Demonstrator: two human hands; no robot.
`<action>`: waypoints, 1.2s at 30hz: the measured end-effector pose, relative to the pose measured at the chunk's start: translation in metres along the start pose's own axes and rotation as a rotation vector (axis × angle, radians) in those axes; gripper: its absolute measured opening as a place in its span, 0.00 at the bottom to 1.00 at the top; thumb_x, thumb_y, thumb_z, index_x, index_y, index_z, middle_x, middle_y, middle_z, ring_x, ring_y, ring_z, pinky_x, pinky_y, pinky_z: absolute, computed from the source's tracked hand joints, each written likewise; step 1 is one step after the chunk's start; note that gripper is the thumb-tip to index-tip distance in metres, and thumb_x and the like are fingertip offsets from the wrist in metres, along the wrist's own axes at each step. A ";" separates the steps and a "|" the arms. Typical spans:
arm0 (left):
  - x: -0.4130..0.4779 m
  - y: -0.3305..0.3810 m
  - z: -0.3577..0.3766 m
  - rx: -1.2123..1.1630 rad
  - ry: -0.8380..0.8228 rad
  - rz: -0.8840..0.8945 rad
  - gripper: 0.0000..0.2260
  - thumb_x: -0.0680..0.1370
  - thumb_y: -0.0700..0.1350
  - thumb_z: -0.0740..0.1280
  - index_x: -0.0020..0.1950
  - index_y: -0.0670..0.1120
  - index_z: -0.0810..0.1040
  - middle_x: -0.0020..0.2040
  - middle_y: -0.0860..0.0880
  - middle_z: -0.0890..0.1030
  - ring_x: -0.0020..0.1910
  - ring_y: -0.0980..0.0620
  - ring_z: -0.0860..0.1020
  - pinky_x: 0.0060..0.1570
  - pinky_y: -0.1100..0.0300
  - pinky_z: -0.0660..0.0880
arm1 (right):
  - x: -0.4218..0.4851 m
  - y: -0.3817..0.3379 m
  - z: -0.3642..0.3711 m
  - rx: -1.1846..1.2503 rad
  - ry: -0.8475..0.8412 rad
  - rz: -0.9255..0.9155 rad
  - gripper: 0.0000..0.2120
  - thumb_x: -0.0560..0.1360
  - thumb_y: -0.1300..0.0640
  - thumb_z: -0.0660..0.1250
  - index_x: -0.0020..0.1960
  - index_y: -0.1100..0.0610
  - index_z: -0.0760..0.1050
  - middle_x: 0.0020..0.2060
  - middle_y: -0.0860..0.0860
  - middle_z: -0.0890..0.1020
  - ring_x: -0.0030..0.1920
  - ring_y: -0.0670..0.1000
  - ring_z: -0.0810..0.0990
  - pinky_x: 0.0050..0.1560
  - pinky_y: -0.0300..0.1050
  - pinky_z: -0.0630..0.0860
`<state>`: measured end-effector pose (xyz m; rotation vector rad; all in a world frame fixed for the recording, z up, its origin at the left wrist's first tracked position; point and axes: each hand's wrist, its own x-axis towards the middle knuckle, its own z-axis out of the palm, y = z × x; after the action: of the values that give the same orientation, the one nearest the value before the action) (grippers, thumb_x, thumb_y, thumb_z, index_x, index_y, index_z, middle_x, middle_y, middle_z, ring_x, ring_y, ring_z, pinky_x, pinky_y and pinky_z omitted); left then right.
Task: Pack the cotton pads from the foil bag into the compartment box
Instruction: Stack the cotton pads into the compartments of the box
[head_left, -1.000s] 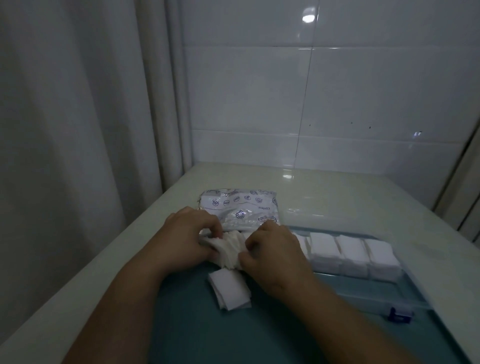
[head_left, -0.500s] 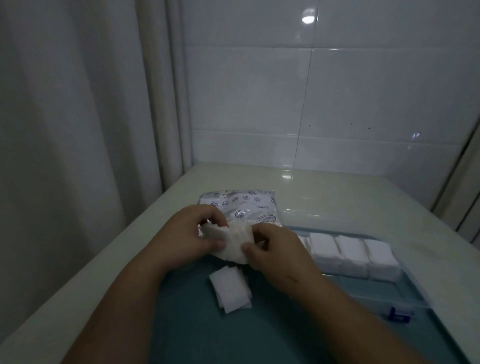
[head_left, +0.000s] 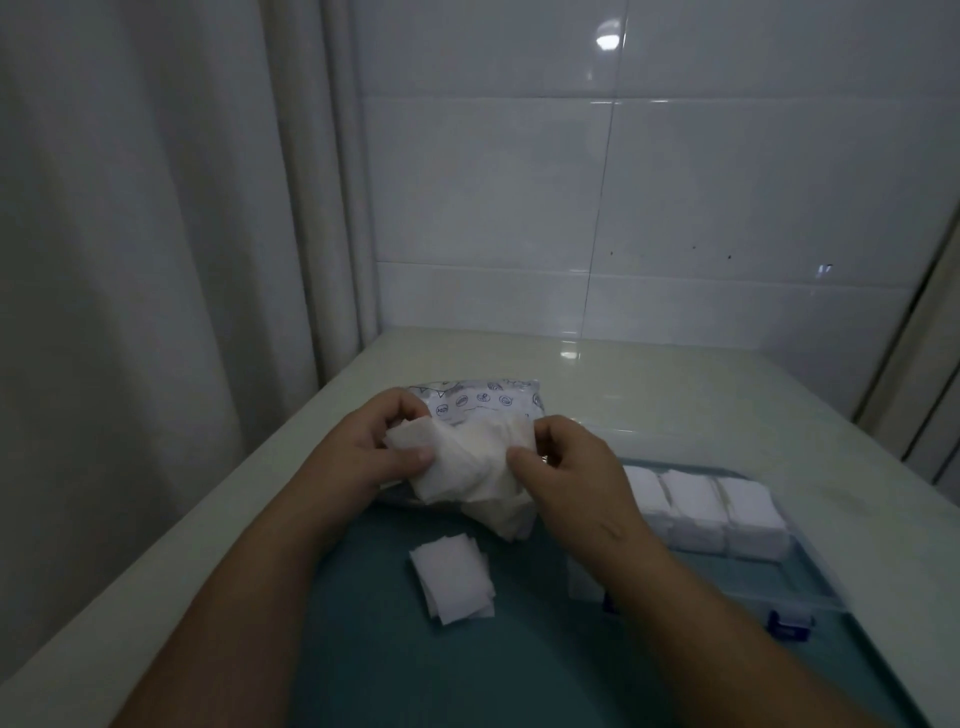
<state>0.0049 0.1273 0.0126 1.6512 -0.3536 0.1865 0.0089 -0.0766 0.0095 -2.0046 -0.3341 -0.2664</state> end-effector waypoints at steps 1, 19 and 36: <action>0.000 0.001 0.003 -0.013 -0.002 -0.007 0.09 0.65 0.38 0.69 0.43 0.45 0.74 0.34 0.52 0.77 0.32 0.55 0.75 0.30 0.64 0.73 | 0.000 -0.002 0.000 0.034 -0.016 0.004 0.03 0.75 0.56 0.64 0.43 0.49 0.74 0.41 0.46 0.79 0.42 0.46 0.78 0.42 0.42 0.78; -0.001 0.007 0.021 -0.066 0.033 -0.055 0.14 0.71 0.32 0.72 0.49 0.49 0.83 0.45 0.47 0.84 0.43 0.48 0.82 0.43 0.56 0.81 | 0.002 0.001 -0.004 0.115 -0.002 -0.007 0.07 0.76 0.56 0.67 0.49 0.43 0.75 0.45 0.45 0.82 0.47 0.46 0.82 0.51 0.52 0.82; 0.004 0.002 0.042 -0.020 0.281 -0.117 0.07 0.71 0.33 0.72 0.44 0.42 0.78 0.39 0.42 0.82 0.37 0.44 0.81 0.36 0.50 0.81 | -0.001 -0.001 -0.005 -0.055 -0.067 -0.081 0.29 0.70 0.43 0.71 0.68 0.44 0.66 0.53 0.40 0.74 0.51 0.43 0.76 0.49 0.40 0.79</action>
<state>0.0045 0.0851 0.0105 1.5948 -0.0455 0.3211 0.0079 -0.0809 0.0119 -2.0605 -0.4552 -0.2618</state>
